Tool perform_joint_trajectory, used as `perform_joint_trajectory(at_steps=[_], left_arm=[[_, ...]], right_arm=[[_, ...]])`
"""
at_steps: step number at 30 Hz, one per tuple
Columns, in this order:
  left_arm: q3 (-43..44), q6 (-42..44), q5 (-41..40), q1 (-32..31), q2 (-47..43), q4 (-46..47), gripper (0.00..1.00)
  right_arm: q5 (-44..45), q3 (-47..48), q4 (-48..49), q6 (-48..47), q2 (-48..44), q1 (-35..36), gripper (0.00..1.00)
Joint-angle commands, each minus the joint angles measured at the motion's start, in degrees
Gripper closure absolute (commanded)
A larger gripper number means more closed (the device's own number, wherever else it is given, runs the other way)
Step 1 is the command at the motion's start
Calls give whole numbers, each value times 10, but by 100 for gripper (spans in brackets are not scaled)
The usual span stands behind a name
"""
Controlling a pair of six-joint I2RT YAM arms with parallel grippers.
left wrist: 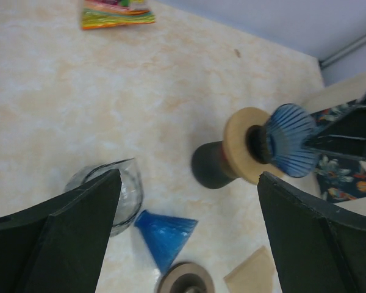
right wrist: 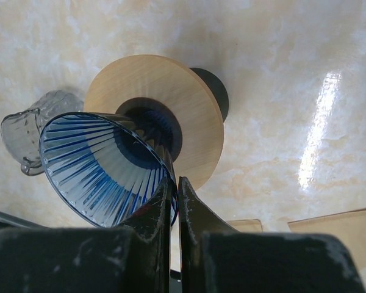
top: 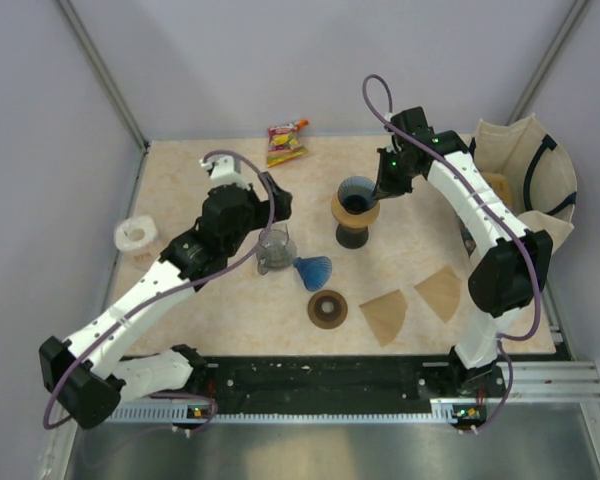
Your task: Place the coffee filter in the dripper
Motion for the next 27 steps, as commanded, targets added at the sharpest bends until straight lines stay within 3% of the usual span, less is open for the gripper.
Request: perform_joint_trajectory(at_steps=[1,8,14,22,27], left_arm=[[100,20,120,3,91,57,2],[187,31,283,23,220,83,6],[256,26,362,38,316,83,25],[320,19,377,38,400,73,42],[343,20,378,39,430,63,45]], right_arm=[[34,11,-29,-22,19,4,100],[15,7,-15,-27,19,4,100],[13,0,-10,-28,20,3,100],[9,-1,-8,-35,19,2,100],[3,-7,-5,-40,22,1,100]])
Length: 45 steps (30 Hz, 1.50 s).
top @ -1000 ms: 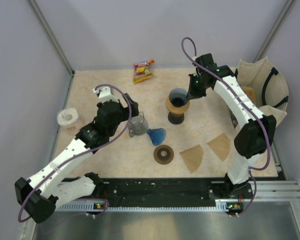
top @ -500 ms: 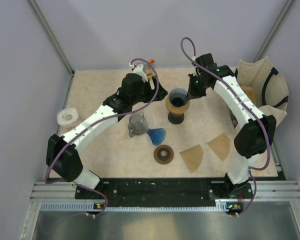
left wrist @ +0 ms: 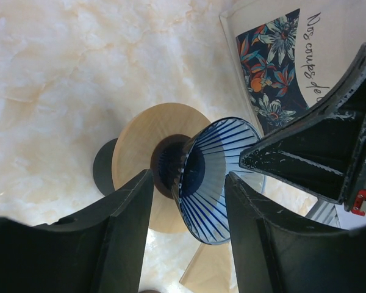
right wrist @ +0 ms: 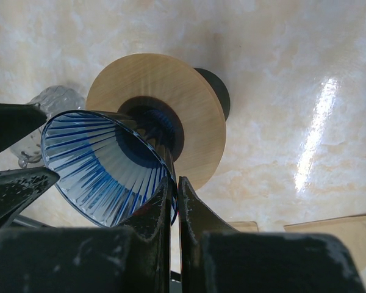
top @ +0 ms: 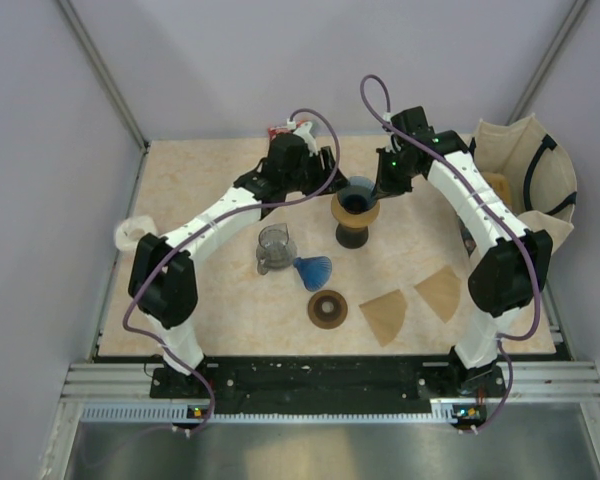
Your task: Place the coffee filter in the dripper
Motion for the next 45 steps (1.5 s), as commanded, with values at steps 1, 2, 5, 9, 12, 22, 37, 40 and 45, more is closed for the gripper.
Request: perform_joint_trajectory(at_steps=[1,2,5,9,12,22,37,40,45], left_arm=[[38,3,8,1,16,6,45],[41,5,9,1,21,4,47],[48,5,8,1,30,-2,51],[51,1,-6,1,35,-4,57],[53,1,-10,1,39,-4,62],[104,-2,-19,1,81,-75,92],[124,8,-35,1,102,-128,100],[117,9,-43,1,100,-125,100],[80,19,-62,1,91,-105,100]], right_arm=[[14,-7,-8,-19,21,2,100],[12,-8,-7,-19,22,2,100],[8,-11,-4,-19,25,-2,100],[1,-13,-1,-23,28,-3,100],[-2,-14,0,-25,31,-5,100],[-27,-16,-1,-29,49,-15,100],[-18,-32,-6,-31,67,-18,100],[-22,-51,10,-31,64,-19,100],[-4,-95,47,-21,53,-23,100]])
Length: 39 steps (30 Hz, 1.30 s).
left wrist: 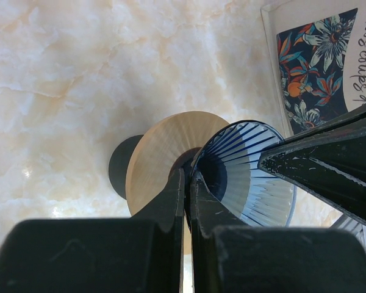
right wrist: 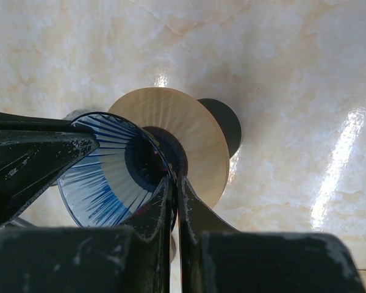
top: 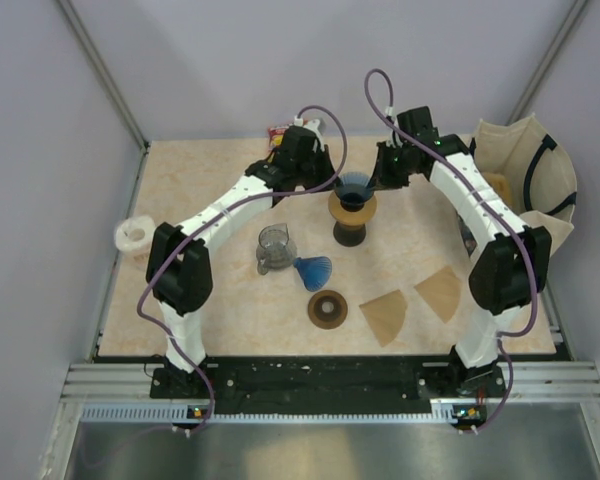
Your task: Place the coffee filter in the dripper
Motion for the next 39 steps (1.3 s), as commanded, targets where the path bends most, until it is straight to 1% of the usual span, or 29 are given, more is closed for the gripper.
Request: perform_joint_trajectory(at_steps=[1,9,14,20,22,27,30,32,34,36,39], left_arm=[[-31,6,-21,1,7,-4,100],[-47,8,-26,1,13,-1,100],[-41,5,-31,1,28,-9,100],[-36,11,-45,0,13,-16,100],[-35,13,-37,1,11,-16,100],[-16,14,-14,1,12,-18,89],[-3,16,-10,0,10,-22,86],[5,18,-6,1,9,-23,79],[13,19,-4,0,11,-26,77],[22,20,-5,1,13,-31,74],[30,22,-1,1,15,-37,68]], right_arm=[[50,-80,-39,-9,37,0,100],[57,-131,-12,-7,32,-4,100],[54,-133,-8,-6,39,-6,100],[49,-131,-7,-7,35,-6,100],[43,-129,-4,-6,33,-6,100],[26,-106,-2,-7,35,-6,100],[8,-84,-2,-5,36,-6,100],[3,-69,-3,-4,35,-5,99],[-1,-60,-2,-3,35,-4,98],[-9,-52,-3,-2,34,-4,92],[-16,-40,-3,-2,33,-1,87]])
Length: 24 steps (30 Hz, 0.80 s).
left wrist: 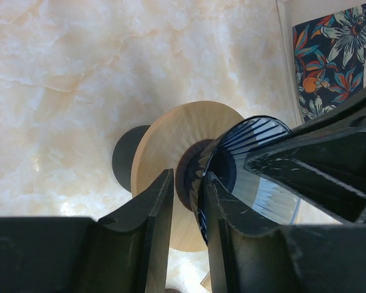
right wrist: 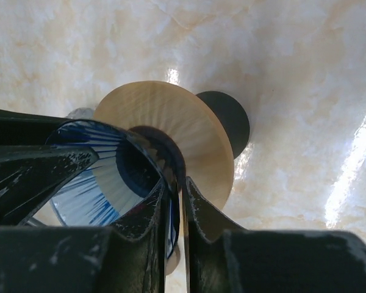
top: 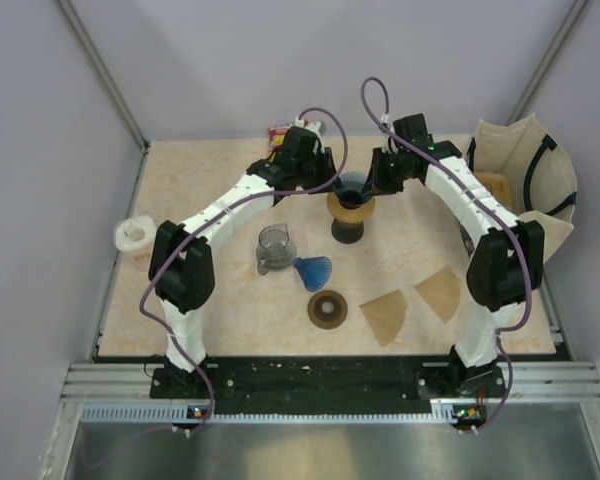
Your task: Place the coffee filter in the dripper
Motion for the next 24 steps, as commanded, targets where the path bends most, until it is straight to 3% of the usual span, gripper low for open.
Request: perform_joint_trajectory(at_steps=[1,12,18,20,24], left_arm=[[28,10,9,1,7,-22,66],[58,15,10,1,4,-33,46],[83,21,14,1,-4,-41,23],[88,26,10,1,-12,-44,1],[88,37,1,0,-50,-41,1]], right_arm=[[10,8,-67,-13,32,5,87],[-8,76,-68,4,32,8,71],[-11,115,-70,6,25,8,62],[-6,124,-71,6,17,8,56],[31,141,-68,5,-13,8,24]])
